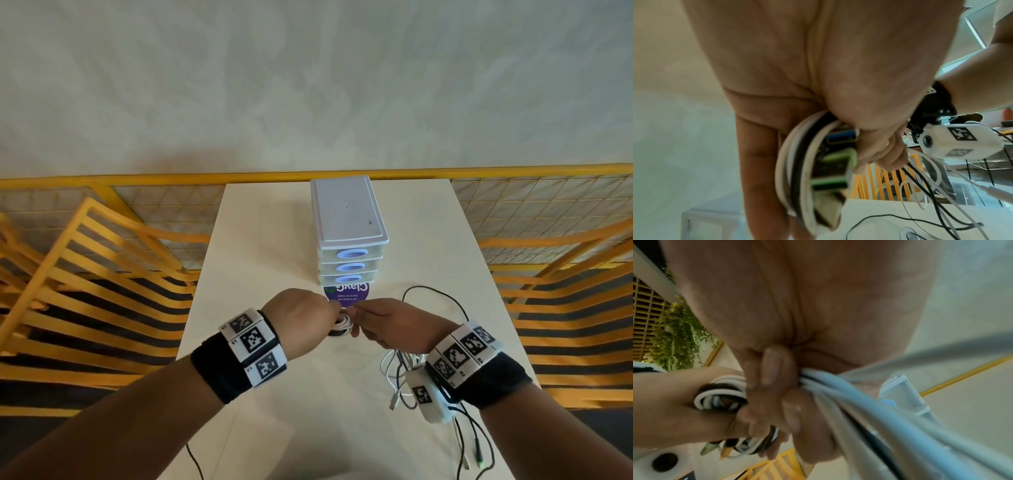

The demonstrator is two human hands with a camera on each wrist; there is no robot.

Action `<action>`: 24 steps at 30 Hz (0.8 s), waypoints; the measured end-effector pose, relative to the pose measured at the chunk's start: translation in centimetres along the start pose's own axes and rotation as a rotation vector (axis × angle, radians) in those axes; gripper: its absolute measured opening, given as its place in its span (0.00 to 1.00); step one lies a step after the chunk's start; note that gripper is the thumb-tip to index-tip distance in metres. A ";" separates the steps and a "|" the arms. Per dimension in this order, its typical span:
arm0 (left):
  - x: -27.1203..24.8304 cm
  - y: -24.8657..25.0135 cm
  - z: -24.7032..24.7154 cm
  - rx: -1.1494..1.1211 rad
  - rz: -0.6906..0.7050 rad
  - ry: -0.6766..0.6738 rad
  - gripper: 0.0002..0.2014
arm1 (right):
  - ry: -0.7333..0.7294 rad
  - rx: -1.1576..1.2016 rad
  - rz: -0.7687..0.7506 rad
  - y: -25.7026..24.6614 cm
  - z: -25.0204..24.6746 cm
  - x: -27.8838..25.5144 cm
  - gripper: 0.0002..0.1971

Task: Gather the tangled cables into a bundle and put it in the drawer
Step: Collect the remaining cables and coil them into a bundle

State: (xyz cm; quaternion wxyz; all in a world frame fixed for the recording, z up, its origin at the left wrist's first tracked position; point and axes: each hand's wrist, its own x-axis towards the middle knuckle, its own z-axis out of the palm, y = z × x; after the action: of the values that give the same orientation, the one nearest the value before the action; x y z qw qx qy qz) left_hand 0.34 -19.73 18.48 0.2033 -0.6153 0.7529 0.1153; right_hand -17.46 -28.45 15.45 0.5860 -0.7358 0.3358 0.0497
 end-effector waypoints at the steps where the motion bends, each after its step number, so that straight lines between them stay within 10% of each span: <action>1: 0.2 0.2 0.1 0.008 0.009 -0.009 0.10 | -0.016 0.001 0.001 -0.2 -0.1 -0.2 0.21; 11: 2.0 2.0 -0.5 0.016 0.085 -0.148 0.14 | -0.240 -0.347 0.060 -1.6 -1.1 -0.7 0.19; 17: 3.0 3.3 -0.1 0.079 0.147 -0.168 0.08 | -0.135 -0.599 0.173 -0.8 1.5 0.7 0.19; 24: 3.7 3.2 0.7 -0.027 0.090 -0.172 0.24 | -0.210 -0.602 0.207 0.2 2.3 1.6 0.17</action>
State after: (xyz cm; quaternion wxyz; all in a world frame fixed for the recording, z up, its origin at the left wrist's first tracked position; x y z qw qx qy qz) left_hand -3.21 -22.02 15.93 0.2534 -0.5712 0.7580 0.1872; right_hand -15.63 -27.12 13.81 0.3654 -0.8288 0.3166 0.2816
